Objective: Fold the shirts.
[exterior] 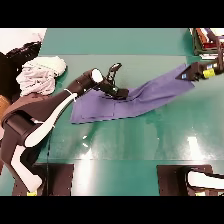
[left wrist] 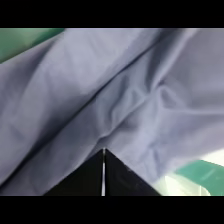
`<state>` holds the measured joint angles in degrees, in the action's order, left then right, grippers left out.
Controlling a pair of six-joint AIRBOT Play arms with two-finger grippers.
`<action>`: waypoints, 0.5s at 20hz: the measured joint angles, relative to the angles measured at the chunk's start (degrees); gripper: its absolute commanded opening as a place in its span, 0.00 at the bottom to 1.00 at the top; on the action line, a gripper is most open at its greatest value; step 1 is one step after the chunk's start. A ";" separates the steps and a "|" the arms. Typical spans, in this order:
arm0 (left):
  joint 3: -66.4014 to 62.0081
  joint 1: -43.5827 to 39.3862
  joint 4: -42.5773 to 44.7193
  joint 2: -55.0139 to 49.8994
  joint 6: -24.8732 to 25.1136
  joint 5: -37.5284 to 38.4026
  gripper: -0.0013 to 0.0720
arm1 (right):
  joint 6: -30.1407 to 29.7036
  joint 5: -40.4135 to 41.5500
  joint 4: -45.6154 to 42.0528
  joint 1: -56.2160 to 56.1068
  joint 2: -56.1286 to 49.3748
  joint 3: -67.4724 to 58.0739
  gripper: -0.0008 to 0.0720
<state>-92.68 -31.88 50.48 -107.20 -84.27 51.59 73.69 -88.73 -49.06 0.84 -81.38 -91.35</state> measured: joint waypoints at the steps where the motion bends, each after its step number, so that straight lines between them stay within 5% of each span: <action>1: -0.26 -0.22 -0.02 -0.59 -0.28 -0.02 0.05 | 1.09 -0.11 0.04 -1.88 -0.17 -2.34 0.03; 10: -1.05 -0.52 0.09 -2.03 -1.20 -0.22 0.05 | 5.53 -0.28 0.02 -18.23 -7.06 -20.87 0.03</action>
<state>-93.73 -32.40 50.57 -109.23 -85.47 51.37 79.22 -89.01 -49.04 -17.39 -88.44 -112.22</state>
